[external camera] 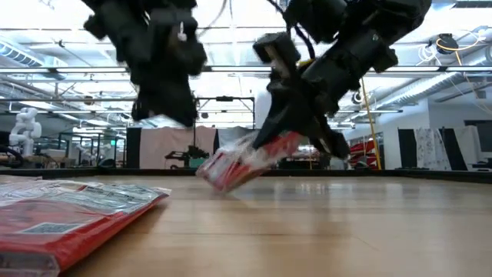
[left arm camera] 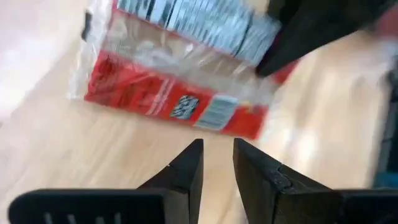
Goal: Sort popcorn bags into baskets
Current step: Put the popcorn bag into the transparent bin
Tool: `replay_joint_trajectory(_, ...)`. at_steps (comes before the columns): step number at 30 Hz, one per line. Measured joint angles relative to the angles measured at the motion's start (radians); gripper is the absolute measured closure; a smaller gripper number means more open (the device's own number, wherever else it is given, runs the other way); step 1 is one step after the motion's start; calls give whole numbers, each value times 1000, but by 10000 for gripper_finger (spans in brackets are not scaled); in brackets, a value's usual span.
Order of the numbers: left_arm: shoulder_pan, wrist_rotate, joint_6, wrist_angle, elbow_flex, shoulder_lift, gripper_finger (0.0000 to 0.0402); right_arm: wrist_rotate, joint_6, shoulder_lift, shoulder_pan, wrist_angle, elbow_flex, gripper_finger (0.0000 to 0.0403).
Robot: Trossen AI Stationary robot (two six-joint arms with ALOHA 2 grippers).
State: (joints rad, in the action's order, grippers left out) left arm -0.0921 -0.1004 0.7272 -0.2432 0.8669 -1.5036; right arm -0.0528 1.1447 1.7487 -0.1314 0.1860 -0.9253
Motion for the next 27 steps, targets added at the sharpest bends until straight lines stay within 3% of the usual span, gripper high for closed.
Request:
replay_joint_trajectory(4,27,25,51,-61,1,163,309,2,-160,-97,6,-14,0,395)
replay_joint_trajectory(9,96,59,187,-111,1,310,309,35,-480,-244,1,-70,0,395)
replay_joint_trajectory(14,150,54,264,-62,2,437,309,93,-909,-406,-16,-152,0,395)
replay_joint_trajectory(18,175,57,232,21,3,513,309,91,-1244,-517,-20,-226,0,395)
replay_joint_trajectory(22,188,71,254,103,3,559,309,245,-1497,-604,-44,-228,0,395)
replay_joint_trajectory(27,207,73,505,150,2,573,309,571,-1852,-651,-93,-284,-43,395)
